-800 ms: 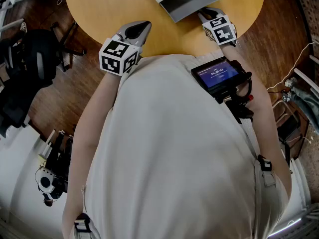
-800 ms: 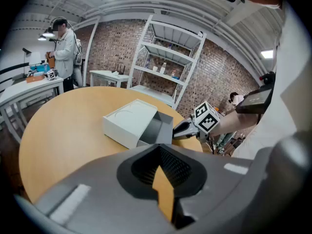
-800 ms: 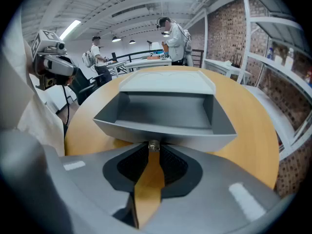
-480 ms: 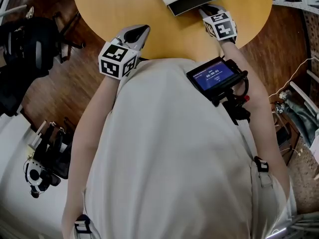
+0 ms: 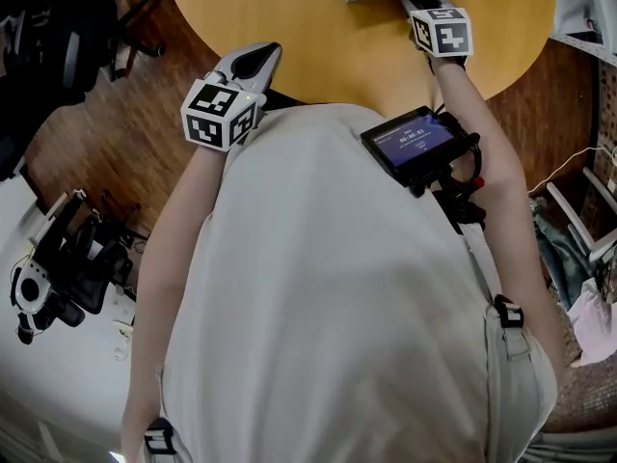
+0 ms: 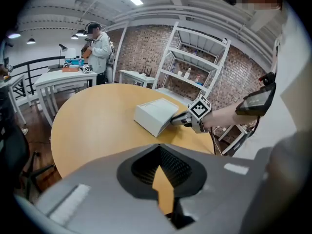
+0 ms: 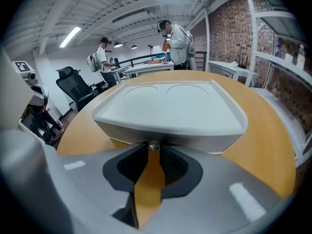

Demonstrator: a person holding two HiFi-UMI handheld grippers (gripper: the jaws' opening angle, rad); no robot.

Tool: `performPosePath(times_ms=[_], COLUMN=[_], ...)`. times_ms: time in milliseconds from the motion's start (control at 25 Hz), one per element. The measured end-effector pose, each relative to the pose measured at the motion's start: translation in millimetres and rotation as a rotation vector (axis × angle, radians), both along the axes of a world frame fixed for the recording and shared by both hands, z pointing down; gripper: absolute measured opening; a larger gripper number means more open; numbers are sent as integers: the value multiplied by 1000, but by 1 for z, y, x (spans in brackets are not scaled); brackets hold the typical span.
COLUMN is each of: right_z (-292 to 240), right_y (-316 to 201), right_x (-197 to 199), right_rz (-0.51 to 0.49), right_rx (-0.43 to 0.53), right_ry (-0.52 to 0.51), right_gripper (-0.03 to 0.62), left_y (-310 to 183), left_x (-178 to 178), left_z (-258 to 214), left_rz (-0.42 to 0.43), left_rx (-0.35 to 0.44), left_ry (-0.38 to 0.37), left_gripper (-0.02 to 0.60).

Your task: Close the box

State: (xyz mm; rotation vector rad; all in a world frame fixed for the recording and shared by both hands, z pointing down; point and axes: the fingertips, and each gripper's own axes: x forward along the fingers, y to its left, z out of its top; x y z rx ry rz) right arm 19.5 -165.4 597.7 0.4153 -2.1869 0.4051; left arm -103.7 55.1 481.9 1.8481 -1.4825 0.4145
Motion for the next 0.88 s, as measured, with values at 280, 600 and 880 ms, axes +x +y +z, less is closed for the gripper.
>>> performPosePath(times_ms=[280, 600, 880], right_z=[-1, -106, -209], right_y=[-5, 15, 69], right_x=[1, 23, 33], right_rz=[20, 200, 230], right_rx=[-2, 22, 47], right_ry=[-8, -330, -644], right_gripper=[155, 149, 107], left_y=[-16, -52, -78], left_x=[1, 11, 21], left_z=[7, -12, -80], left_rz=[22, 183, 322], left_rx=[21, 141, 304], left_ry=[20, 37, 68], left_gripper=[0, 0, 0])
